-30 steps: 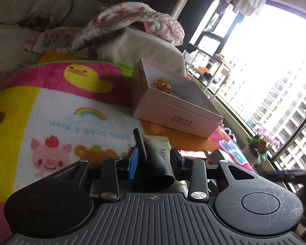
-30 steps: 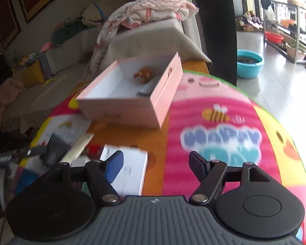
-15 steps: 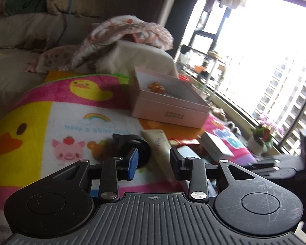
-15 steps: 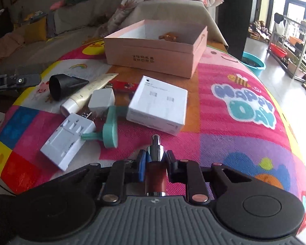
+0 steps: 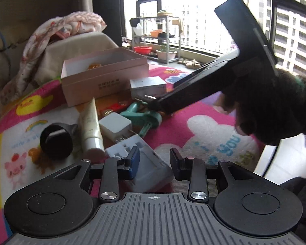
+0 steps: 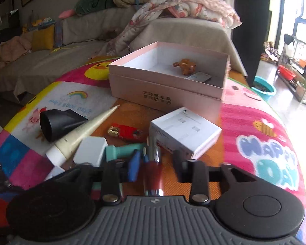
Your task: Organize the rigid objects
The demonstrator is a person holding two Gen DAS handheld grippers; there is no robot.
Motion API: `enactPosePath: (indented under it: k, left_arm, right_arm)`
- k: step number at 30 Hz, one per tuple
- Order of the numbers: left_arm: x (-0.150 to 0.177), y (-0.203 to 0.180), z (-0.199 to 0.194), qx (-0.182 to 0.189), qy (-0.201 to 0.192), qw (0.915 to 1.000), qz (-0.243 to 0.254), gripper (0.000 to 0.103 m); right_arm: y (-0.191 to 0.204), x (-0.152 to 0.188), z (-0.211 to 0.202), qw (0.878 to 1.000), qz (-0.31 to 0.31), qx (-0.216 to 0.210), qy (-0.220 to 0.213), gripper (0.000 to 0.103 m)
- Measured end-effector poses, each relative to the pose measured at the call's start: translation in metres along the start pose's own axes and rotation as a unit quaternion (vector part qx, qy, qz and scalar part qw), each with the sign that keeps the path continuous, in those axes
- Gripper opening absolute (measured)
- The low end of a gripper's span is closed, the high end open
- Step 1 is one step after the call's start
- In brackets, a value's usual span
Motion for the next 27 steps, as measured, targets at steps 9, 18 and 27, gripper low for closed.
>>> enactPosePath:
  k: [9,18,27]
  left_arm:
    - [-0.002,0.044,0.008,-0.079,-0.002,0.9965,-0.030,0.046]
    - [-0.006,0.066,-0.002,-0.085,0.017,0.9916,-0.096,0.046]
    - [-0.007,0.068,-0.010,-0.088,0.024,0.9882,-0.123,0.044]
  right_arm:
    - [-0.002,0.038,-0.009,0.999,0.012,0.041,-0.001,0.092]
    - [-0.009,0.039,-0.006,0.999,0.041,0.030,0.004,0.096]
    - [-0.010,0.030,-0.001,0.998,0.045,0.004,0.046,0.103]
Point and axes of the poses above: each gripper's, at about its wrist camera, not at the fingertips, and z roughly the way its jaws point, y to its left, x to its underside, the point moved 2 cm from there along z, roughly the way its jaws point, and after that the axes turned 4 degrees about -z, right-handed, at the moved point
